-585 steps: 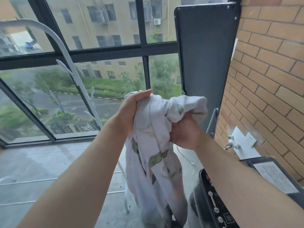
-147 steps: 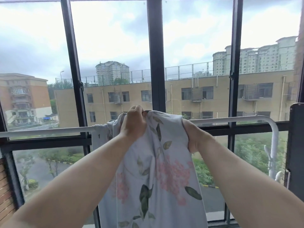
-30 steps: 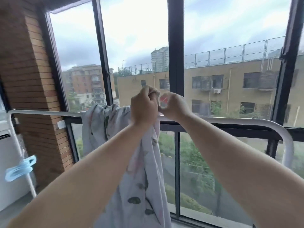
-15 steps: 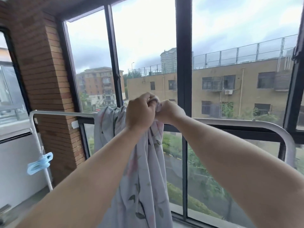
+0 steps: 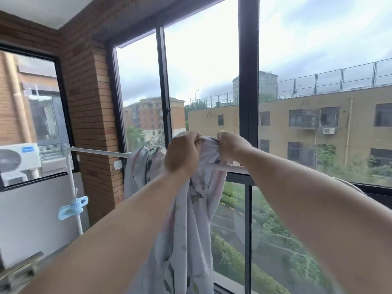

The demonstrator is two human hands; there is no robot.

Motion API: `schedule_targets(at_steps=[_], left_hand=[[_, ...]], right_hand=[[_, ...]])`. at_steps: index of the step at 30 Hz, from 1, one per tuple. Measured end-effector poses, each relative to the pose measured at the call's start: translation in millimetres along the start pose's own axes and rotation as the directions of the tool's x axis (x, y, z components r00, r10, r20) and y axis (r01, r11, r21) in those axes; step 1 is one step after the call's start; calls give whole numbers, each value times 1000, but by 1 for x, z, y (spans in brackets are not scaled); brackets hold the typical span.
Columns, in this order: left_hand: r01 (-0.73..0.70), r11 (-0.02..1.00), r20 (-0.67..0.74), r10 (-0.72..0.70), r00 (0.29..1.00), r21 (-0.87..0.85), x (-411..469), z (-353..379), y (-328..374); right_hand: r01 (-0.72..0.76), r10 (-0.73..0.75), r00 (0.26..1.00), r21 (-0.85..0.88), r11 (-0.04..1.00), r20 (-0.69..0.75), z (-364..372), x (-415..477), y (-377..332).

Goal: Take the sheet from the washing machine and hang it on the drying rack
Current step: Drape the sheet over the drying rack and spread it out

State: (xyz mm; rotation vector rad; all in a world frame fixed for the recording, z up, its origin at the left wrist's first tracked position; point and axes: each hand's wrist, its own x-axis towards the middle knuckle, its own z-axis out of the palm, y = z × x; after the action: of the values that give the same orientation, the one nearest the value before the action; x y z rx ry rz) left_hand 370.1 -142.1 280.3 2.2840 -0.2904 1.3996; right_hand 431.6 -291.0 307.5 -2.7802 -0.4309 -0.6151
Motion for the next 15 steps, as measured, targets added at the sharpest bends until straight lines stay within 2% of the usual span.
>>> schedule_targets(at_steps=[6,9,12,15], left_hand=[[-78,996,3,77,997,38,6,39,79],[-111,982,56,103,993,155,9,53,105],[-50,967,53,38,998,249,6,69,134],[23,954,48,-40,998,299,-4,76,147]], right_hand=[[108,-74,979,-176,978,190,-65,13,79],[175,-146,979,-221,959,139,-81,17,112],[300,-302,953,-273,914,35,-72,19,155],[434,-413,901,-243,867,137,-55,5,183]])
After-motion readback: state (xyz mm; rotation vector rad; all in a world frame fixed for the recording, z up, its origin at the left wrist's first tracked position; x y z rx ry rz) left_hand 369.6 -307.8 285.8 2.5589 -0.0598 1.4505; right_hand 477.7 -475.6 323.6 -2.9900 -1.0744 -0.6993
